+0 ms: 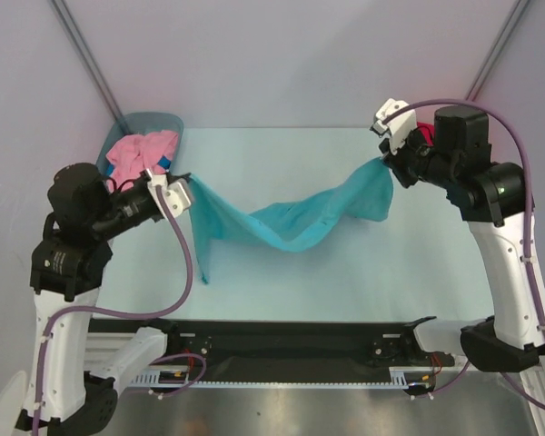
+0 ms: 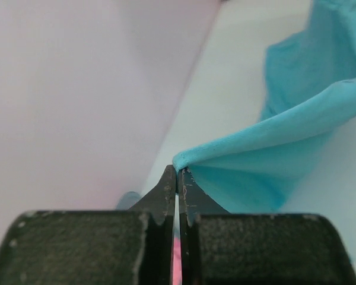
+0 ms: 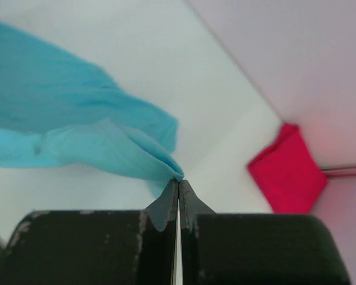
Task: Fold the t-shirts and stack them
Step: Flatten the tshirt out
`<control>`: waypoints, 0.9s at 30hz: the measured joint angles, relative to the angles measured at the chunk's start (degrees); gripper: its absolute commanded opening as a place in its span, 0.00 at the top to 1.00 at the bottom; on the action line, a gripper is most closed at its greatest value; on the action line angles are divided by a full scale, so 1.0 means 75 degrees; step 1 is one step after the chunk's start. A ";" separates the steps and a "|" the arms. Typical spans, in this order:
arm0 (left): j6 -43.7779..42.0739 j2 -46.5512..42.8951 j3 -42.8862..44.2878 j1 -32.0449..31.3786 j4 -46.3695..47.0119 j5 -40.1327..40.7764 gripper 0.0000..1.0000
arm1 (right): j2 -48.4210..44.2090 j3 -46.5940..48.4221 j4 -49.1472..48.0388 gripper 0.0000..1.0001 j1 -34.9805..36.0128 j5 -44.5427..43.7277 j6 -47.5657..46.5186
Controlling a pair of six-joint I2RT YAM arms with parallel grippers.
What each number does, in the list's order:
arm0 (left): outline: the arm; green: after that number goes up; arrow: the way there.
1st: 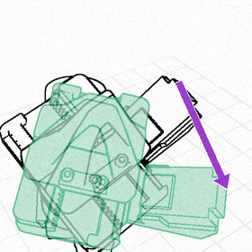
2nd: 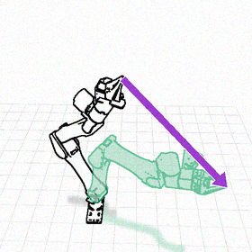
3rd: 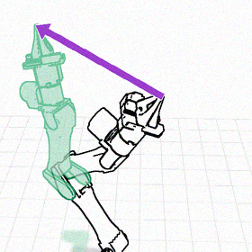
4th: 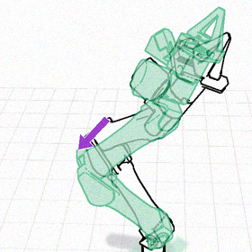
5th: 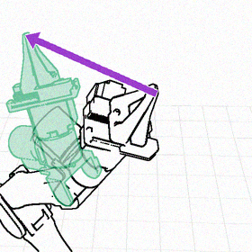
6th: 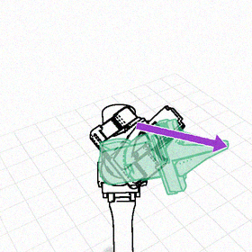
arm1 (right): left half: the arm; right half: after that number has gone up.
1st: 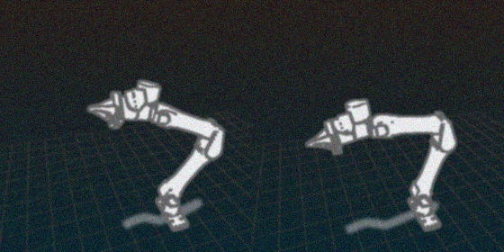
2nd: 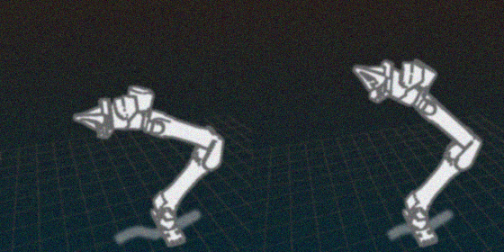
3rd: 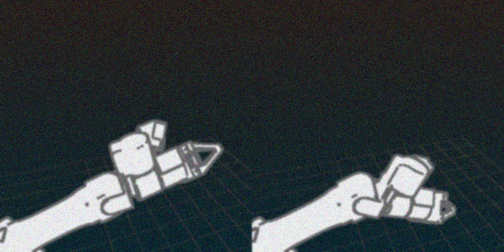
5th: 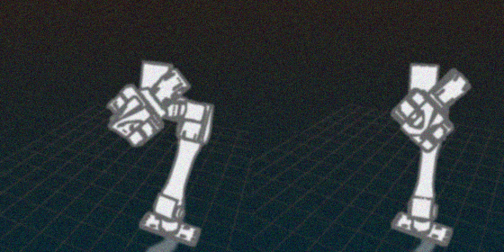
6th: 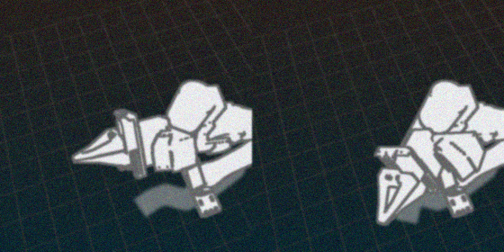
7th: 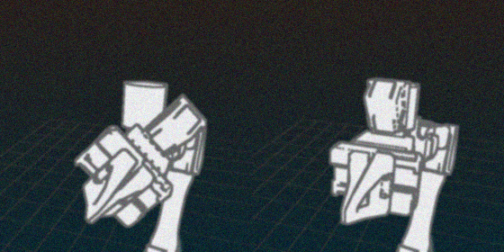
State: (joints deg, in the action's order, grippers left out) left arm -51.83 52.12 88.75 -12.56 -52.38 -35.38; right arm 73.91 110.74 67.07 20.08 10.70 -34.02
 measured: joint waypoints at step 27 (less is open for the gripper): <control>-0.0947 -0.0941 0.0810 0.0026 0.5928 0.3179 1.00 | -0.0306 0.2938 -0.2480 1.00 0.1664 -0.4975 -0.3194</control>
State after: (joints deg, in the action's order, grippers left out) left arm -58.94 45.06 94.83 -12.36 -7.92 -11.53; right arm 71.61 132.77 48.47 32.56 -26.61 -57.98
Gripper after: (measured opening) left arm 0.009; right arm 0.009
